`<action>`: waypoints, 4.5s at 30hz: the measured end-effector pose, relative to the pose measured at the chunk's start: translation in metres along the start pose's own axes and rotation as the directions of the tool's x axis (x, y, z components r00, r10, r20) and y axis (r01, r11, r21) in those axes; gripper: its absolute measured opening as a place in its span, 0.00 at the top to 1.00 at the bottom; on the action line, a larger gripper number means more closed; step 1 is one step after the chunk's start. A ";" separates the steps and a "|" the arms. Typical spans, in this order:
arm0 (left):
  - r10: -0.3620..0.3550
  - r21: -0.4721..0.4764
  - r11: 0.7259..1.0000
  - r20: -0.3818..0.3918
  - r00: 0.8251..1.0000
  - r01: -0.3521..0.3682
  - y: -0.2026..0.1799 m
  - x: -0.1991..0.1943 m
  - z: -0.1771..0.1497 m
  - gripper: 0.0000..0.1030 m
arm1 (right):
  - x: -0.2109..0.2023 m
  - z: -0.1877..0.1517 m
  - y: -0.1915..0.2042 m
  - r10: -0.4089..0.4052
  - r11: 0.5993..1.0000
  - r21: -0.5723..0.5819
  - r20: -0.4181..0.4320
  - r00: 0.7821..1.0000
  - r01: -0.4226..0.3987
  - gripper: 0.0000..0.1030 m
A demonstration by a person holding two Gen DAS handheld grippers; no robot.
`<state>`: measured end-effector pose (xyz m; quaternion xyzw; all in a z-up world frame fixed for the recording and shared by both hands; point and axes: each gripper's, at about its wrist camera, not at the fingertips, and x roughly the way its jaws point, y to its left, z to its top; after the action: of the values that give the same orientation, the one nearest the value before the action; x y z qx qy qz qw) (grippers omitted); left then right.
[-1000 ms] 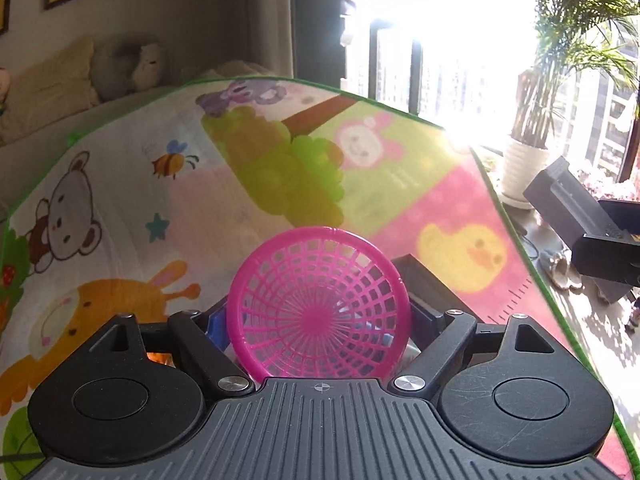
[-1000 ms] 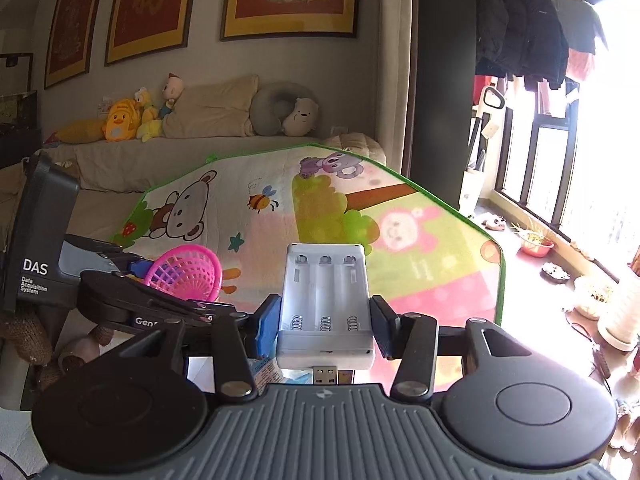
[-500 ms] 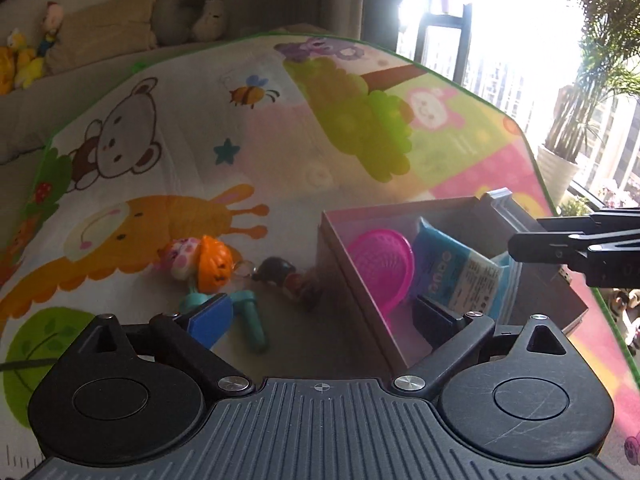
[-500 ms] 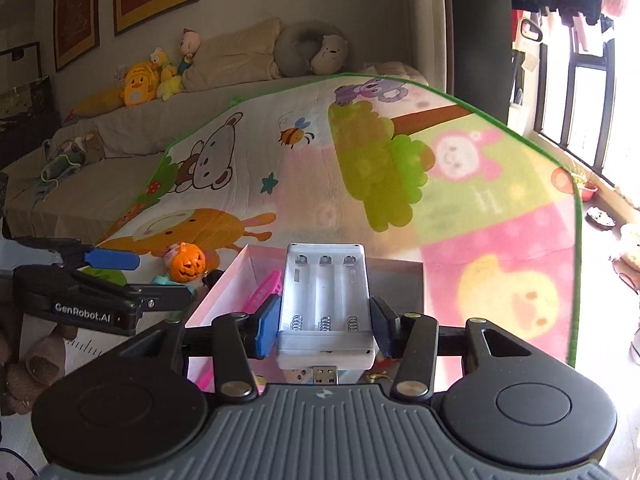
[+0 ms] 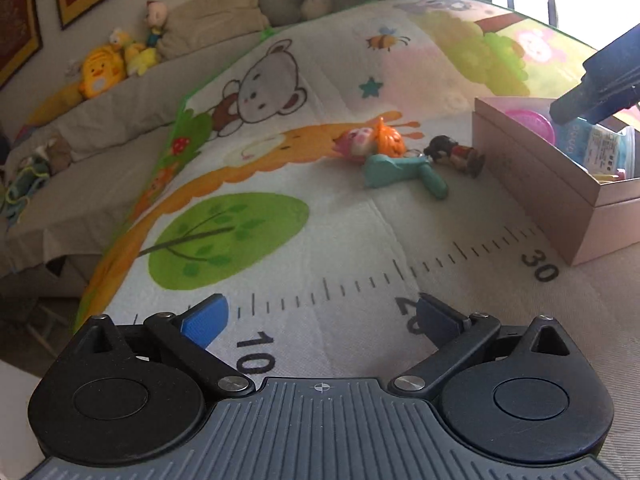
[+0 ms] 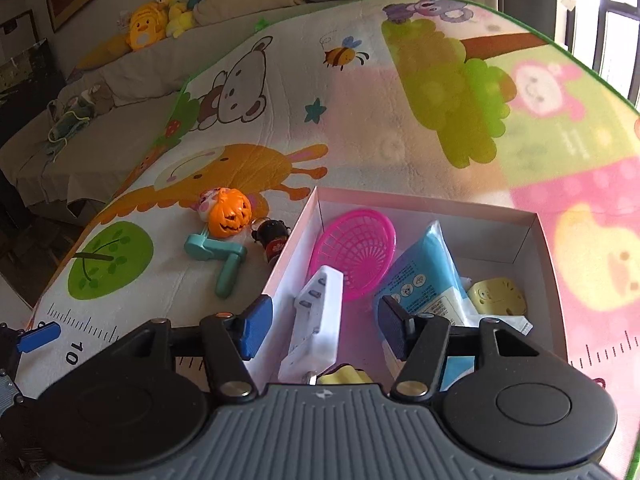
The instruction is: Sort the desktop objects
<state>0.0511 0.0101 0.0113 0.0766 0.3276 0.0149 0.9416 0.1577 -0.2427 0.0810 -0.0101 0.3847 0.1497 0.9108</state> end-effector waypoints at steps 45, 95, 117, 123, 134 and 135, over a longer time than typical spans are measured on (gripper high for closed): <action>-0.180 -0.125 0.976 0.019 0.984 0.181 0.025 -0.003 -0.018 0.00 | 0.071 0.004 0.162 0.136 0.964 -0.180 -0.293 0.946 -0.194 0.45; -0.054 -0.159 0.986 -0.061 0.997 0.044 0.027 -0.017 -0.035 0.00 | 0.146 0.061 0.100 -0.313 0.909 -0.331 -0.146 0.938 0.252 0.50; -0.057 -0.163 0.985 -0.059 0.997 0.047 0.028 -0.016 -0.035 0.00 | 0.068 -0.016 0.143 -0.066 0.934 -0.354 -0.273 0.960 -0.036 0.70; -0.057 -0.162 0.986 -0.060 0.997 0.046 0.029 -0.015 -0.035 0.00 | 0.020 -0.057 0.141 0.098 0.948 -0.261 -0.309 0.946 -0.183 0.71; -0.055 -0.152 0.987 -0.062 0.997 0.046 0.032 -0.025 -0.035 0.00 | -0.007 -0.082 0.080 0.021 0.985 -0.163 -0.190 0.981 -0.053 0.71; -0.063 -0.147 0.988 -0.058 0.996 0.053 0.031 -0.029 -0.036 0.00 | -0.010 -0.086 0.074 0.023 0.988 -0.148 -0.184 0.983 -0.051 0.72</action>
<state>0.0070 0.0430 0.0062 -0.0022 0.3570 0.0137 0.9340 0.0708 -0.1865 0.0349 -0.0860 0.4538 0.1940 0.8655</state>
